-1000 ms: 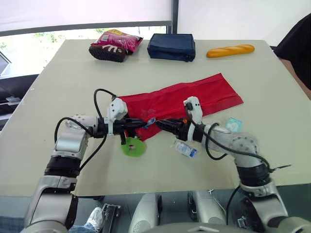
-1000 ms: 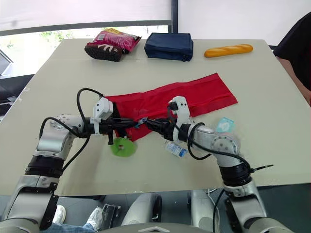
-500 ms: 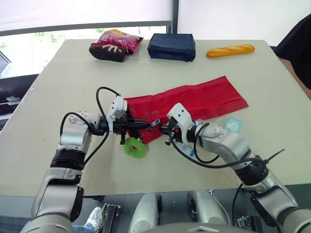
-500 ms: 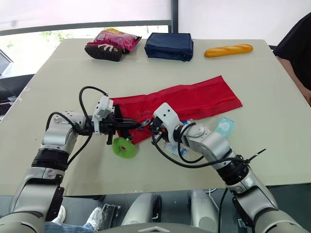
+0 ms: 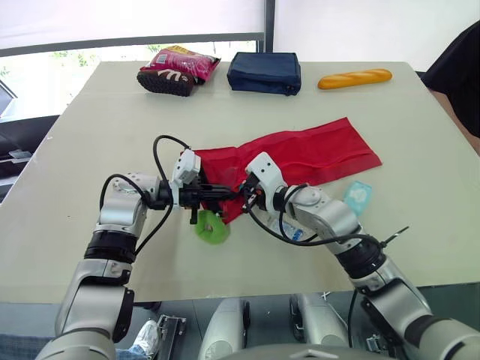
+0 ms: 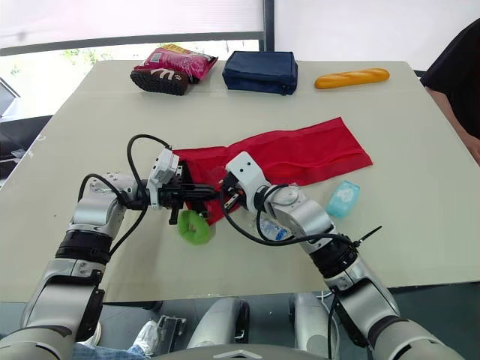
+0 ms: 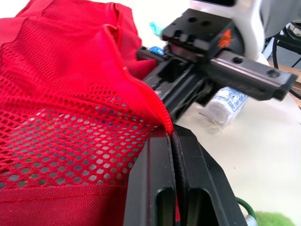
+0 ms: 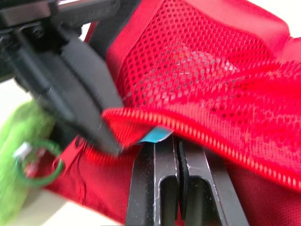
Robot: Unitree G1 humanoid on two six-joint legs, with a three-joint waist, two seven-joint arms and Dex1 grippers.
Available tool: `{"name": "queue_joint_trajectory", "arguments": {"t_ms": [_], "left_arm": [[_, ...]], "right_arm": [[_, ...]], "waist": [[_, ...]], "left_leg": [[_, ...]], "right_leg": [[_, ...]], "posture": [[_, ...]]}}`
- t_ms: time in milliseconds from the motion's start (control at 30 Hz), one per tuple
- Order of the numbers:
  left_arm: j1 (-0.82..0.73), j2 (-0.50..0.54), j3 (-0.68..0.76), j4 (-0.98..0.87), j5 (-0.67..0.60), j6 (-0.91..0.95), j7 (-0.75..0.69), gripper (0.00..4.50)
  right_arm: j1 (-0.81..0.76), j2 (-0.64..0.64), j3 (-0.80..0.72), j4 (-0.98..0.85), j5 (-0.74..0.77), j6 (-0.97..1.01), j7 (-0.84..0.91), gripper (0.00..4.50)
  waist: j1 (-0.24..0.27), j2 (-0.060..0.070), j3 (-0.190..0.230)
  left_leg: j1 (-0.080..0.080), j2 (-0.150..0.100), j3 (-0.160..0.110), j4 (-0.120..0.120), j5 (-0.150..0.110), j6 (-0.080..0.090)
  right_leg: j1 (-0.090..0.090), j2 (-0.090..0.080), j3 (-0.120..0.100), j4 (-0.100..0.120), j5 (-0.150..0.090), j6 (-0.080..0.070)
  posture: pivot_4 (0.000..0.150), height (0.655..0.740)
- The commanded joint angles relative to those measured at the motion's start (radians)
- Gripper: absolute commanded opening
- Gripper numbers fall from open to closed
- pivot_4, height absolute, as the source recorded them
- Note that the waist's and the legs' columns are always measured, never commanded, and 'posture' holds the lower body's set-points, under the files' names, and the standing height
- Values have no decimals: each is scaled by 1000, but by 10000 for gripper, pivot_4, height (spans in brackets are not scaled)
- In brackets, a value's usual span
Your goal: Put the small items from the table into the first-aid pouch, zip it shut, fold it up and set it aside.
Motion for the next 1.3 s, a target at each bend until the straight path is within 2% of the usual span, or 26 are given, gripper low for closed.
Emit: {"name": "queue_joint_trajectory", "arguments": {"t_ms": [33,167,267,433,633,733,867,1067,1167,1300], "left_arm": [[-1,-12,-13,-48,-19,-2,-20,0],[0,-12,-13,-48,-16,-7,-23,0],[2,-7,-9,-39,-8,-20,-22,0],[4,16,-6,-1,22,-80,-22,0],[5,57,13,63,45,-140,-23,0],[-9,73,18,120,69,-192,-11,0],[-60,101,22,252,147,-315,68,0],[-134,123,26,438,229,-467,170,0],[-184,125,17,532,283,-527,258,0],[-233,115,0,622,337,-573,339,0]], "right_arm": [[-52,63,-54,41,-36,-70,-44,267],[-73,114,-104,95,-68,-115,-95,267],[-54,112,-105,69,-75,-99,-78,267],[44,12,-40,-155,-29,-15,75,267],[183,-121,-71,-473,64,90,167,267],[251,-186,-134,-575,95,58,196,267],[438,-311,-340,-754,198,-42,292,267],[650,-431,-599,-837,310,-110,350,267],[759,-496,-775,-864,384,-126,389,8431],[861,-557,-897,-883,439,-143,423,27871]], "waist": [[0,0,0],[-1,0,0],[0,0,0],[4,0,0],[1,0,0],[3,0,0],[14,0,0],[18,0,0],[25,0,0],[27,0,0]], "left_leg": [[0,0,0,0,0,0],[0,0,0,1,0,0],[0,0,0,1,0,0],[-1,0,-1,1,0,0],[-1,0,-2,1,0,0],[0,0,-1,1,0,0],[-1,0,-1,3,0,0],[0,0,0,4,0,0],[0,0,1,5,0,0],[0,0,3,5,0,0]], "right_leg": [[0,0,0,0,0,0],[0,0,0,1,0,0],[0,0,0,1,0,0],[0,-1,-1,0,0,0],[0,-1,-1,0,0,0],[0,1,-1,0,0,0],[0,0,-1,0,0,1],[2,-1,-2,0,-2,3],[2,1,-3,1,-2,4],[2,2,-3,1,-2,4]], "posture": [[1500,7105],[1500,7105],[1500,7105],[1500,7105],[1500,7105],[1500,7105],[1500,7105],[1500,7105],[1500,7105],[1500,7105]]}}
